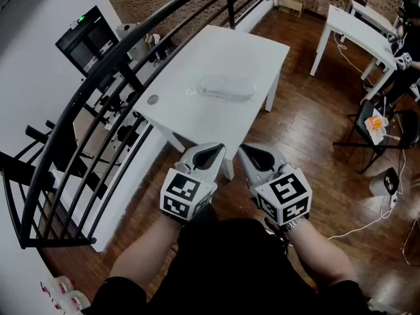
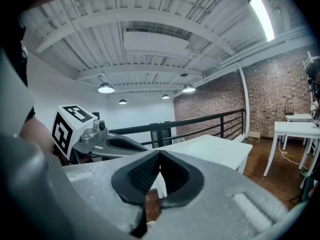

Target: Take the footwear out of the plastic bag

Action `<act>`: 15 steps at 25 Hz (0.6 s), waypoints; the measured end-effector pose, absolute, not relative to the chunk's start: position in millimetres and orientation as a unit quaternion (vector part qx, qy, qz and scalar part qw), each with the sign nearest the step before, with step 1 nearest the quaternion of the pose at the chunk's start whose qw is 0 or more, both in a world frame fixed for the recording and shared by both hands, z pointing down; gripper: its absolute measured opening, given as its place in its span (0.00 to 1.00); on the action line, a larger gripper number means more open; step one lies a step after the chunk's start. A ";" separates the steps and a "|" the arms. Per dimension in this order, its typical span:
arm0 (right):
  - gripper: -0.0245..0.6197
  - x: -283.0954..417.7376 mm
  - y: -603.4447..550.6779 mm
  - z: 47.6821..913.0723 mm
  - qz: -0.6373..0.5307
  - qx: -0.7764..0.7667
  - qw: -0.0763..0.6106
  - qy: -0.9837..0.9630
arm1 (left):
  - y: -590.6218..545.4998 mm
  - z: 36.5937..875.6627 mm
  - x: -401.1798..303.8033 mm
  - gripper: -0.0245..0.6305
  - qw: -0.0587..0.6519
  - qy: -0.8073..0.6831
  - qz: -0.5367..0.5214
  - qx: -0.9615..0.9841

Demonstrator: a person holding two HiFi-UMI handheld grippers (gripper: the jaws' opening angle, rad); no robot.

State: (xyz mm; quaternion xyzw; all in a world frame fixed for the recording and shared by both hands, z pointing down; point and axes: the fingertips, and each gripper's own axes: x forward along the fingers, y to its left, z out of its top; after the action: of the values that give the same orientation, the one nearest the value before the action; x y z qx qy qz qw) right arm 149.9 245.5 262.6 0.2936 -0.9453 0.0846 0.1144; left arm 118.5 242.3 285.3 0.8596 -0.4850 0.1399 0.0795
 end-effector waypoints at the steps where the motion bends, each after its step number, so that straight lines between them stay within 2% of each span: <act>1: 0.02 149.0 243.0 263.5 0.084 0.293 0.117 -0.945 | 238.9 285.7 116.7 0.06 0.081 -0.486 0.141 0.859; 9: 0.02 128.9 200.0 285.6 0.089 0.294 0.146 -0.940 | 191.4 304.1 85.8 0.06 0.096 -0.487 0.139 0.857; 15: 0.02 95.4 137.8 310.7 0.110 0.306 0.172 -0.930 | 126.3 327.5 31.6 0.06 0.125 -0.496 0.131 0.849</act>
State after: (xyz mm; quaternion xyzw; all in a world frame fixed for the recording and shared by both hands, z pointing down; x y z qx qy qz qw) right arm 95.4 137.8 310.7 0.3058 -0.9300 0.1095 0.1719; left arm 31.6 126.3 327.5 0.8491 -0.4963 0.1307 0.1252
